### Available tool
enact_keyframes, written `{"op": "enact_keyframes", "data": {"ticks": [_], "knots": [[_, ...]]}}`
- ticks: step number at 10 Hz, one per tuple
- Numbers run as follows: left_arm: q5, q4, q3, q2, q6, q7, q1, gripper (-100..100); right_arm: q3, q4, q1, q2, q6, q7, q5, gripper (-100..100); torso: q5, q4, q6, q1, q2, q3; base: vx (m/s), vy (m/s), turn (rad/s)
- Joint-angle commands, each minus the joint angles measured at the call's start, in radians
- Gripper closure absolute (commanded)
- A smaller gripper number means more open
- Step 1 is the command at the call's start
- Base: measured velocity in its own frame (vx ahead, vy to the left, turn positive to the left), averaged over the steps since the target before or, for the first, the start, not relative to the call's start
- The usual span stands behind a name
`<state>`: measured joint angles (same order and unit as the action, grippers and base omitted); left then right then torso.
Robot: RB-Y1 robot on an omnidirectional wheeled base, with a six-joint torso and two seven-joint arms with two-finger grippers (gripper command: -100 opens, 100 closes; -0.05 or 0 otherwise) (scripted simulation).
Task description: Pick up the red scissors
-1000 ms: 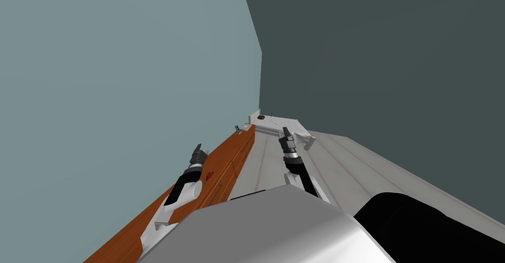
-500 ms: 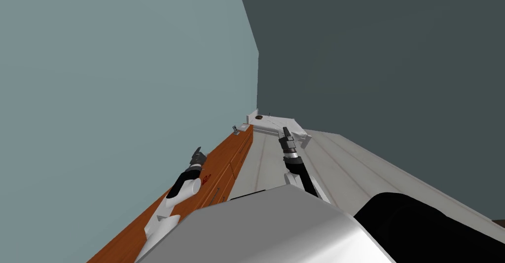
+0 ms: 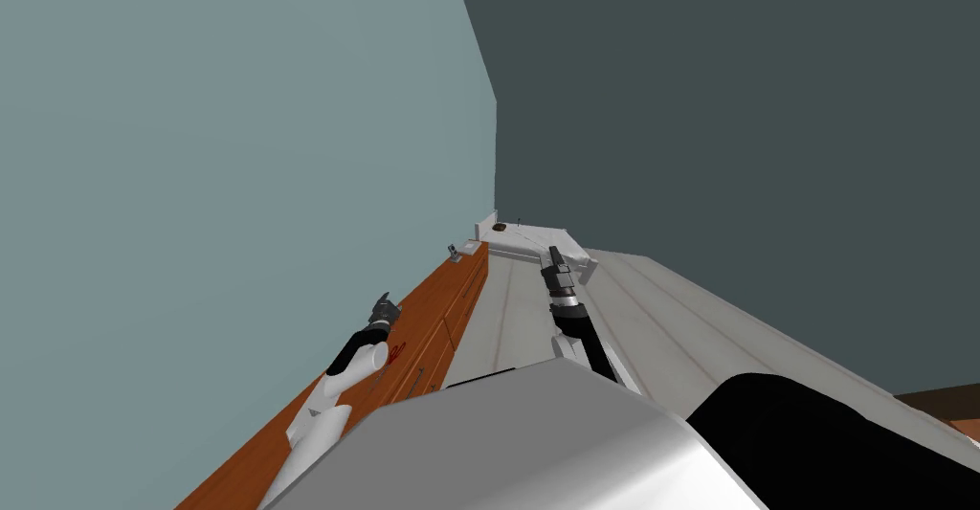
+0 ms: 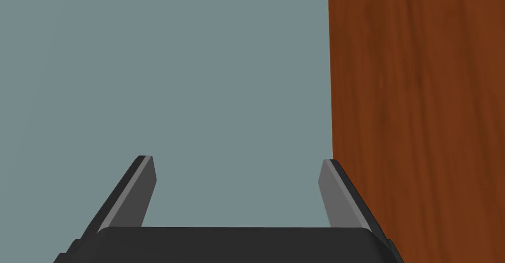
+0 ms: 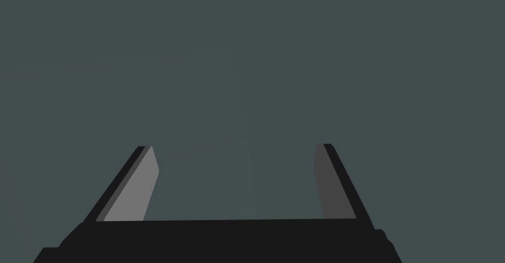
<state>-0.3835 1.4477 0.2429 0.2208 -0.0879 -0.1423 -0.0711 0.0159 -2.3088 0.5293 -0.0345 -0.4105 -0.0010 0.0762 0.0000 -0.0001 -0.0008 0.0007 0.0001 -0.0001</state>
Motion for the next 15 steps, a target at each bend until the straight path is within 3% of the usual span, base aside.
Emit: {"op": "enact_keyframes", "data": {"ticks": [1,2,3,5,8,10,11,12,15], "knots": [[-0.021,-0.05,0.019,0.004,-0.048,-0.018,0.028,-100,0.0,0.0,0.0,0.0,0.0,0.0,0.0,0,0.0,0.0,0.0,0.0,0.0,0.0,0.001,0.016,-0.106],[-0.021,-0.07,0.019,0.004,-0.048,-0.018,0.028,-100,0.0,0.0,0.0,0.0,0.0,0.0,0.0,0,0.0,0.0,0.0,0.0,0.0,0.0,0.001,0.016,-0.054],[-0.04,-0.099,0.037,0.013,-0.089,-0.035,0.058,-100,0.0,0.0,0.0,0.0,0.0,0.0,0.0,0,0.0,0.0,0.0,0.0,0.0,0.0,-0.001,0.017,-0.104],[-0.04,-0.136,0.037,0.013,-0.089,-0.035,0.058,-100,0.0,0.0,0.0,0.0,0.0,0.0,0.0,0,0.0,0.0,0.0,0.0,0.0,0.0,-0.002,0.014,-0.014],[-0.076,-0.222,0.071,0.03,-0.169,-0.068,0.115,-100,0.0,0.0,0.0,0.0,0.0,0.0,0.0,0,0.0,0.0,0.0,0.0,0.0,0.0,-0.007,0.015,-0.077],[-0.076,-0.259,0.071,0.03,-0.169,-0.068,0.115,-100,0.0,0.0,0.0,0.0,0.0,0.0,0.0,0,0.0,0.0,0.0,0.0,0.001,0.0,-0.007,0.015,-0.024],[-0.093,-0.296,0.088,0.038,-0.208,-0.084,0.143,-100,0.0,0.0,0.0,0.0,0.0,0.0,0.0,0,0.0,0.0,0.0,0.0,0.001,0.0,-0.013,0.015,-0.084],[-0.093,-0.319,0.088,0.038,-0.208,-0.084,0.143,-100,0.0,0.0,0.0,0.0,0.0,0.0,0.0,0,0.0,0.0,0.0,0.0,0.001,0.001,-0.012,0.018,-0.06],[-0.126,-0.405,0.119,0.054,-0.283,-0.116,0.197,-100,0.0,0.0,0.0,0.0,0.0,0.0,0.0,0,0.0,0.0,0.0,0.0,0.001,0.001,-0.017,0.021,-0.067]]}}
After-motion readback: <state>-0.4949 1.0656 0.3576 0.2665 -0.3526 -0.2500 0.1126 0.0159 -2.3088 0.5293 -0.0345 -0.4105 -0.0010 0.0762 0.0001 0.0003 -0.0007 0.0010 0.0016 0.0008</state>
